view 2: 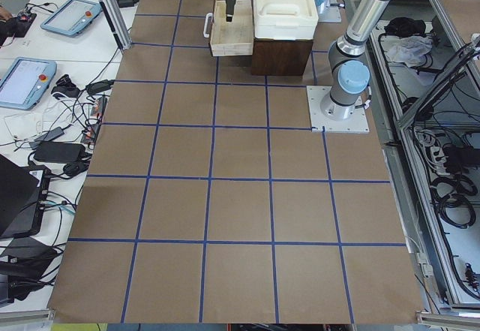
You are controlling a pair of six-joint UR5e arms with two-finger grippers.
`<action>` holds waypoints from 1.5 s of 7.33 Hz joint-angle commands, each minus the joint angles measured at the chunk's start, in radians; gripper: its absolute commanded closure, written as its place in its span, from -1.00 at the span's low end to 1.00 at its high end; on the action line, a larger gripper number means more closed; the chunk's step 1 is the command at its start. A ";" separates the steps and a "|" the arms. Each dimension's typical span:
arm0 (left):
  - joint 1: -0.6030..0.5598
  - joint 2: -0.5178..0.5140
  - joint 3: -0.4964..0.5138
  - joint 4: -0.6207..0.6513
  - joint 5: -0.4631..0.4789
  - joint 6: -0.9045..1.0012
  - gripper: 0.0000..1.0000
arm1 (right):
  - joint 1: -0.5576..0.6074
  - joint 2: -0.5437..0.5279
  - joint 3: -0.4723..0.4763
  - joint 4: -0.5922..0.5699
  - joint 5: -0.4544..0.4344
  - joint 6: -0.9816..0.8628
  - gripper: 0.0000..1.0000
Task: Put scissors in drawer and close it
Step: 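Carry the scissors with the right gripper over the open drawer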
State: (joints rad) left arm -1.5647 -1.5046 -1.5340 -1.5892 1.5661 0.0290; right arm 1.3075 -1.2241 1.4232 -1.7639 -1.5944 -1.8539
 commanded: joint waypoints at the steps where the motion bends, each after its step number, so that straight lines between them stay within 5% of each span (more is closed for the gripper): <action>1: 0.000 0.000 0.000 0.000 0.002 0.000 -1.00 | 0.163 -0.069 0.002 0.101 0.007 0.205 1.00; 7: 0.000 0.000 0.000 0.000 0.002 -0.001 -1.00 | 0.608 -0.061 0.005 0.121 0.017 0.756 1.00; 11: -0.001 0.003 -0.002 -0.002 0.003 0.000 -1.00 | 0.664 -0.006 0.011 0.110 0.120 0.841 1.00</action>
State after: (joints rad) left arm -1.5652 -1.5031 -1.5343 -1.5906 1.5692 0.0290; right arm 1.9636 -1.2449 1.4297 -1.6527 -1.4993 -1.0399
